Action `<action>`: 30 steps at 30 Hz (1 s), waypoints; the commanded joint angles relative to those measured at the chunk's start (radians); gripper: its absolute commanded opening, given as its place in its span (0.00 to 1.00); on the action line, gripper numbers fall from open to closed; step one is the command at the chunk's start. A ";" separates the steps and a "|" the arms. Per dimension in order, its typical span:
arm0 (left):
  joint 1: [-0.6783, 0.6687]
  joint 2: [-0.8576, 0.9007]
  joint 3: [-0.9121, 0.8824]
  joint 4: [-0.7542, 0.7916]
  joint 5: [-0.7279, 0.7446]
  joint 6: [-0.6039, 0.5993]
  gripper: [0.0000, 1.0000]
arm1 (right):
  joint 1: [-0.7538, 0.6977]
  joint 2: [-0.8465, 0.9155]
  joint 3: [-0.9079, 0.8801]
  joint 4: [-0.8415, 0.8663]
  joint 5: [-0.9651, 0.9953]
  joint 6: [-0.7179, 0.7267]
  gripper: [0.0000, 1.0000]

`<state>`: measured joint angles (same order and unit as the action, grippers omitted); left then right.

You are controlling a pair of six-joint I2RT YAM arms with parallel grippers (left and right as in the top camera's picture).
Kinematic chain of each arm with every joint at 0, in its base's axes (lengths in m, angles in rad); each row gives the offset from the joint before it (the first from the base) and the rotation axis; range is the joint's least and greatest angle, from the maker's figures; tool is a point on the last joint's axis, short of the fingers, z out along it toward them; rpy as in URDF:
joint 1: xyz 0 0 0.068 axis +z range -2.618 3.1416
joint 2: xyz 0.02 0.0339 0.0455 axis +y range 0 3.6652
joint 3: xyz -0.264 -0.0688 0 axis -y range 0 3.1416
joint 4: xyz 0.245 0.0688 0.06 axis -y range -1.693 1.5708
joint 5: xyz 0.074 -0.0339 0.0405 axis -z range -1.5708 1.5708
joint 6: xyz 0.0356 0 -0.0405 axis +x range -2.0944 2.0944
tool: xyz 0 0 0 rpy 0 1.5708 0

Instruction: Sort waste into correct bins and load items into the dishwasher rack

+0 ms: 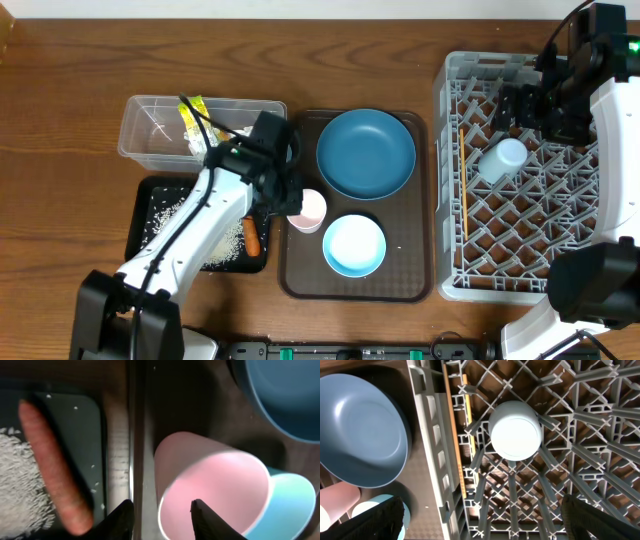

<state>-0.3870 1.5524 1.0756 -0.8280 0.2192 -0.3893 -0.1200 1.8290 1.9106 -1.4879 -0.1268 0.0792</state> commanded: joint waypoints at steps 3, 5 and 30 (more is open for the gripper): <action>0.004 0.008 -0.044 0.030 0.010 -0.040 0.40 | 0.002 -0.019 0.015 0.000 -0.005 -0.006 0.99; 0.004 0.008 -0.044 0.030 0.010 -0.040 0.33 | 0.002 -0.019 0.015 0.000 -0.005 -0.006 0.99; -0.027 -0.018 -0.033 0.047 -0.035 -0.032 0.06 | 0.002 -0.019 0.015 0.000 -0.005 -0.006 0.99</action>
<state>-0.4324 1.5532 1.0363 -0.7803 0.1989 -0.4225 -0.1200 1.8290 1.9106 -1.4883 -0.1268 0.0792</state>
